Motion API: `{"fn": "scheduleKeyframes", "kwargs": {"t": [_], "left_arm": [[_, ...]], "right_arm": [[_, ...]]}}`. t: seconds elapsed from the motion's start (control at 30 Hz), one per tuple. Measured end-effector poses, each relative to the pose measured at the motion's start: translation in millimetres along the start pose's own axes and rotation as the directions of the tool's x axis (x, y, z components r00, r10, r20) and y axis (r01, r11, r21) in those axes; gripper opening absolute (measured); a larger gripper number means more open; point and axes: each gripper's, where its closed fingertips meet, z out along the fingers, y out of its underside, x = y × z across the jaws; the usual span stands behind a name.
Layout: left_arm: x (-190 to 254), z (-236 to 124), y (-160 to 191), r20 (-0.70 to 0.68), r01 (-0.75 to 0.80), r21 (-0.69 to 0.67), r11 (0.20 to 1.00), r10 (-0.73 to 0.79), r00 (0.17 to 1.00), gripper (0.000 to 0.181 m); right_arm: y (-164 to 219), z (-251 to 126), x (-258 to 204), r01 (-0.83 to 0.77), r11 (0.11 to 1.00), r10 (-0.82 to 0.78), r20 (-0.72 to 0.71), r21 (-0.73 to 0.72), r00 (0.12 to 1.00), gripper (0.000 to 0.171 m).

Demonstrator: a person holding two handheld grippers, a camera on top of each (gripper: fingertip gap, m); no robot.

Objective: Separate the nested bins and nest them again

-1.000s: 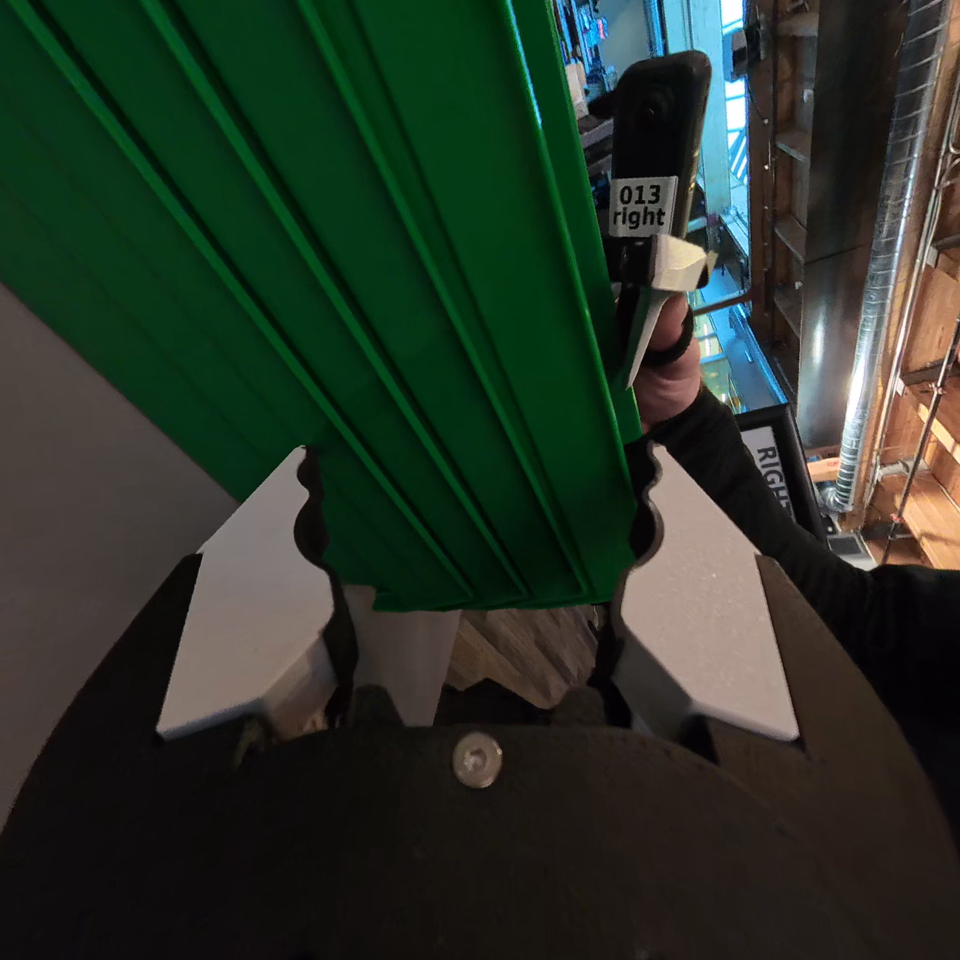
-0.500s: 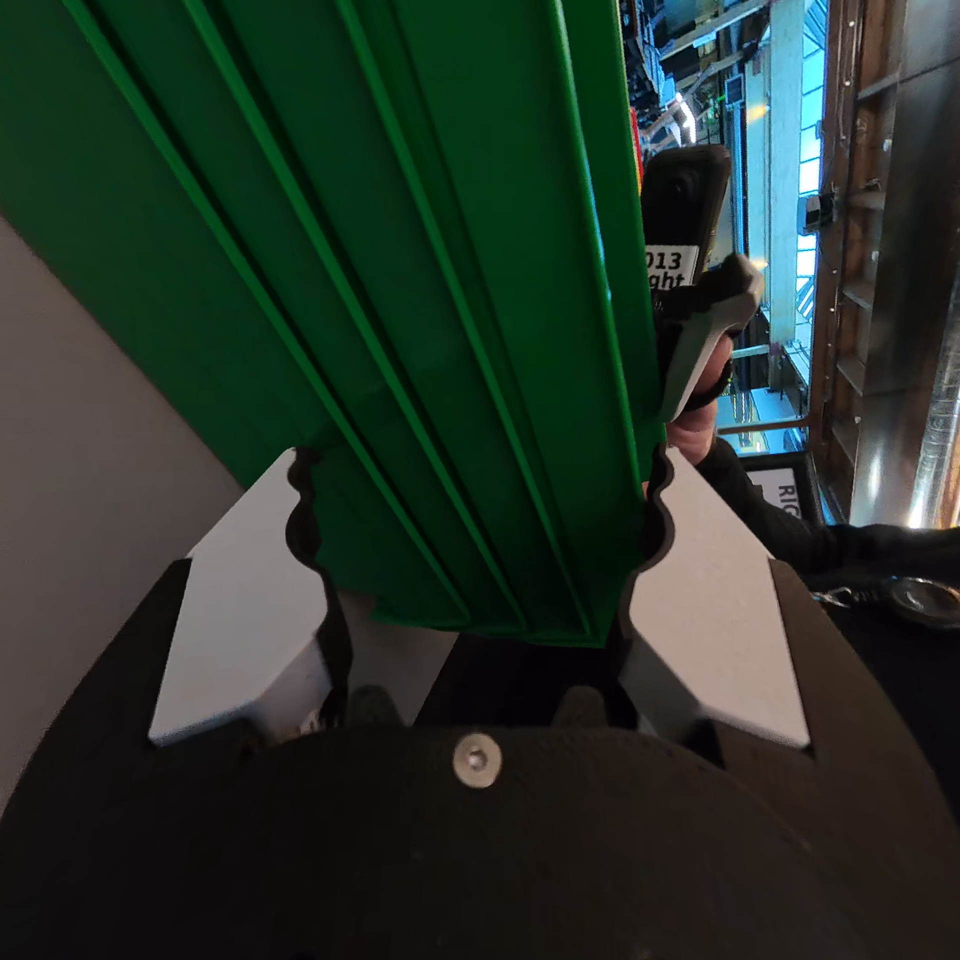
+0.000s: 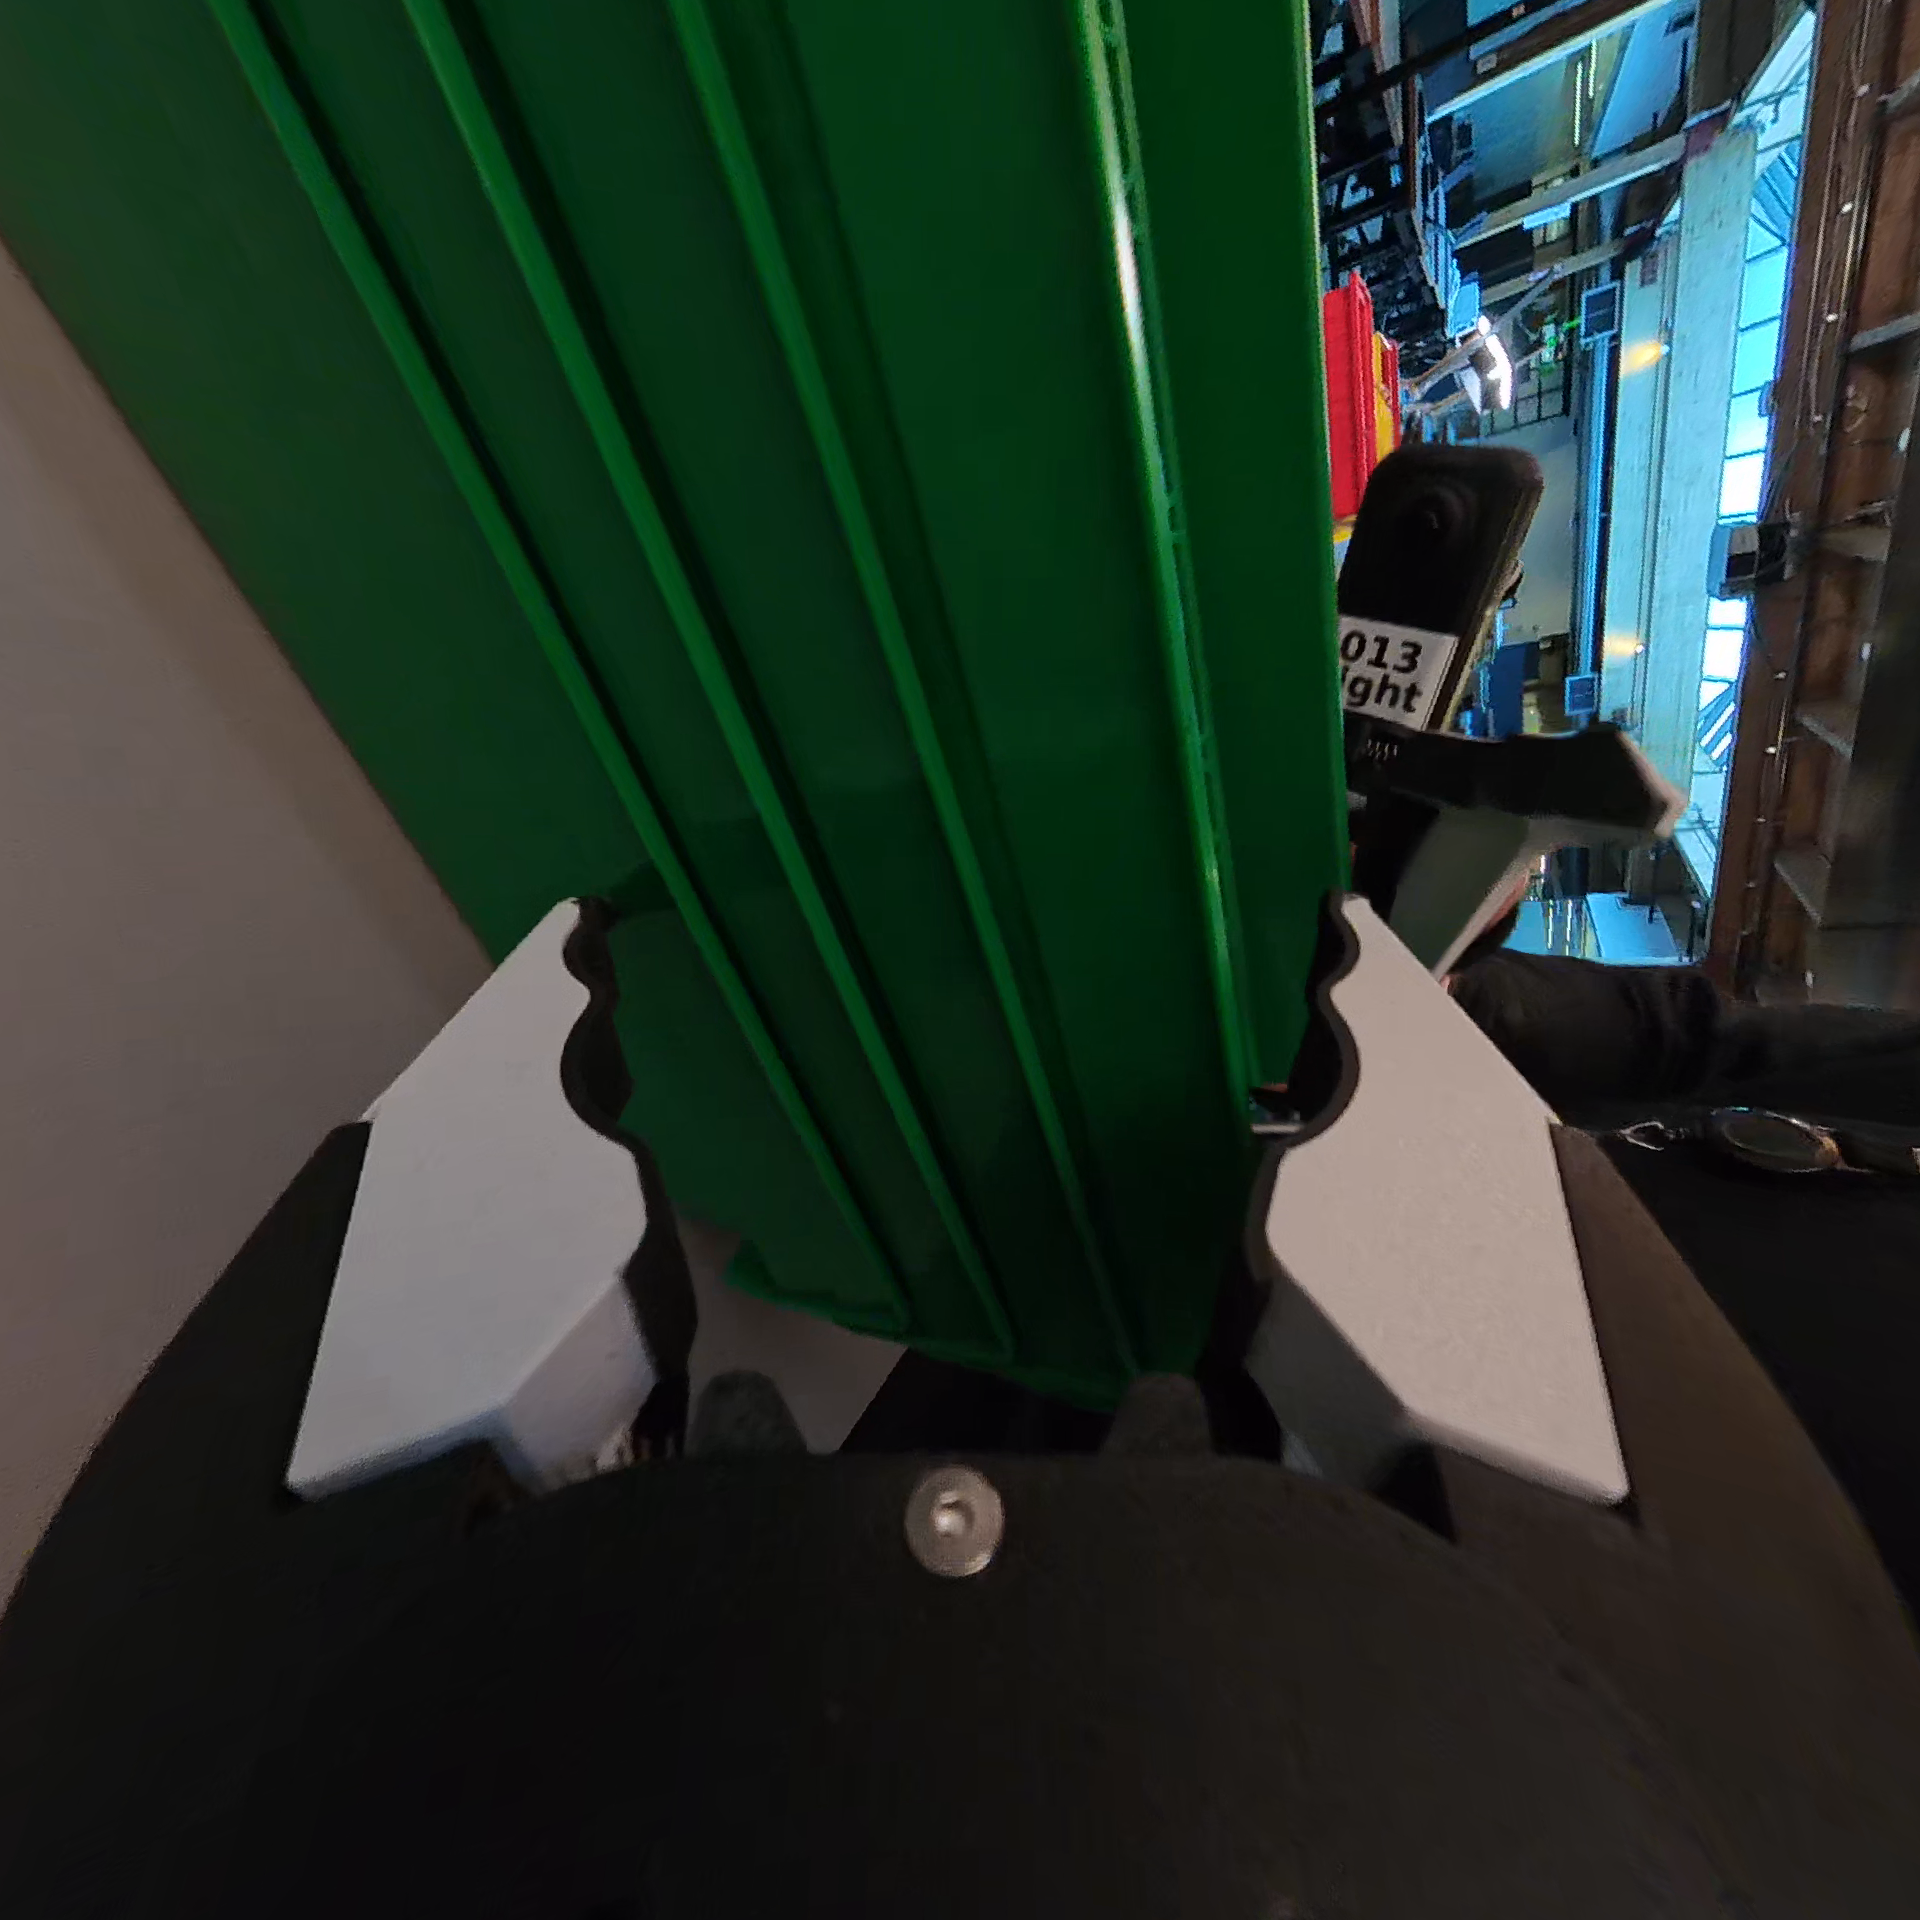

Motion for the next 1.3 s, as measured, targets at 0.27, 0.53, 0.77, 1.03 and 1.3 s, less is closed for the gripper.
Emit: {"fn": "scheduleKeyframes", "kwargs": {"t": [0.27, 0.53, 0.77, 1.03, 1.3], "left_arm": [[-26, -30, -4, 0.038, 0.025, -0.023, 0.999, -0.024, 0.999, 0.137], [-45, -55, -14, 0.07, 0.034, -0.023, 0.999, -0.033, 0.997, 0.124], [-45, -77, -37, 0.296, -0.063, 0.065, 0.996, 0.041, 0.954, 0.139], [-5, -59, -44, 0.599, -0.216, -0.061, 0.975, 0.209, 0.773, 0.158], [-27, -57, -33, 0.78, -0.183, -0.219, 0.958, 0.284, 0.557, 0.124]], "right_arm": [[19, 43, -12, 0.023, 0.999, -0.022, 0.029, -0.038, 0.999, 0.157], [33, 54, -21, 0.002, 0.994, 0.005, 0.058, -0.111, 0.998, 0.157], [23, 37, -18, 0.024, 0.989, -0.012, 0.088, -0.144, 0.996, 0.155], [19, 7, 2, 0.115, 0.976, -0.111, 0.034, -0.184, 0.993, 0.149], [38, -5, 8, 0.129, 0.958, -0.123, 0.04, -0.258, 0.992, 0.144]]}}
